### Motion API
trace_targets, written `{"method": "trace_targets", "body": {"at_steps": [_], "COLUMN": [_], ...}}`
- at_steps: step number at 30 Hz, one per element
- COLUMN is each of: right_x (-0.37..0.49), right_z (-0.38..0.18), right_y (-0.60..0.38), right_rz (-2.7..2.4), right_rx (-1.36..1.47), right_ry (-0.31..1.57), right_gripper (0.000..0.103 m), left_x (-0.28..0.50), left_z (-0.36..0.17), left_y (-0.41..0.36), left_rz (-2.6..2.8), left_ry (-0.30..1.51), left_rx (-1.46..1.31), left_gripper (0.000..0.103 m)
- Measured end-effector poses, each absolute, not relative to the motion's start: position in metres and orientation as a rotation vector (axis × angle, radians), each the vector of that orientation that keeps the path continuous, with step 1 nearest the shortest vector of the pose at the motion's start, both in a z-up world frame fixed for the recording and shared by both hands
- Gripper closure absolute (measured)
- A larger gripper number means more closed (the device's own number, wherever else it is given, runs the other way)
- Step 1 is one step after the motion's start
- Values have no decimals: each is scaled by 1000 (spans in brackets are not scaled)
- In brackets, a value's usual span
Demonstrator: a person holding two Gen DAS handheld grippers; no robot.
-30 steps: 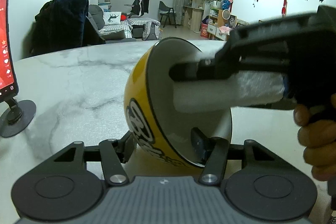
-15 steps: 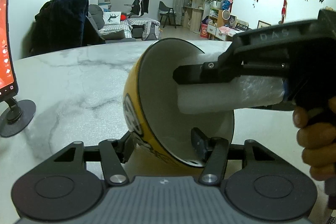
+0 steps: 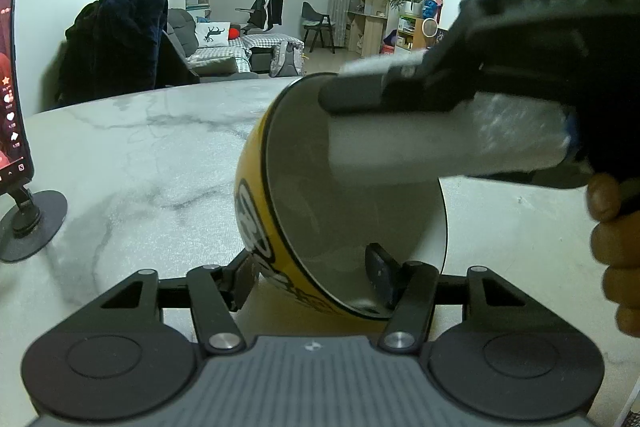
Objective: Clean bowl
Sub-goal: 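Rub the sponge in the right tool along the bowl interior near the rim, then lift the sponge out with the right tool while the left tool tilts the bowl upward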
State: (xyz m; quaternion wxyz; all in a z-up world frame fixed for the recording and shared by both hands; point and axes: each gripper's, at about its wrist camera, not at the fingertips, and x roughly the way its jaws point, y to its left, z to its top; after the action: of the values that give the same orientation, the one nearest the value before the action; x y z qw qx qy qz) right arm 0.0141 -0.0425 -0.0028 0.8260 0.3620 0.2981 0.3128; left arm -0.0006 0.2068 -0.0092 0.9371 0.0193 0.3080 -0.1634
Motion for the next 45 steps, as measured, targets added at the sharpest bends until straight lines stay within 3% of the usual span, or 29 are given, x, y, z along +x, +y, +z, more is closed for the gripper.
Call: {"method": "trace_targets", "body": {"at_steps": [15,29,45], "right_x": [25,14,10], "right_z": [-28,-2,-12], "right_y": [-50,-47,-72], "right_rz": [602,658,614], "right_rx": [784,775,775], "right_ry": [681,600,603], "right_gripper": [85,85,84], "left_x": [2,3,15], "left_z": [-11,-10,-7], "left_y": [206,204,203], "left_rz": [-335,-330,-239], "left_ry": [629,630,661], "left_rx": [44,45,78], "left_gripper": [42,41,23]}}
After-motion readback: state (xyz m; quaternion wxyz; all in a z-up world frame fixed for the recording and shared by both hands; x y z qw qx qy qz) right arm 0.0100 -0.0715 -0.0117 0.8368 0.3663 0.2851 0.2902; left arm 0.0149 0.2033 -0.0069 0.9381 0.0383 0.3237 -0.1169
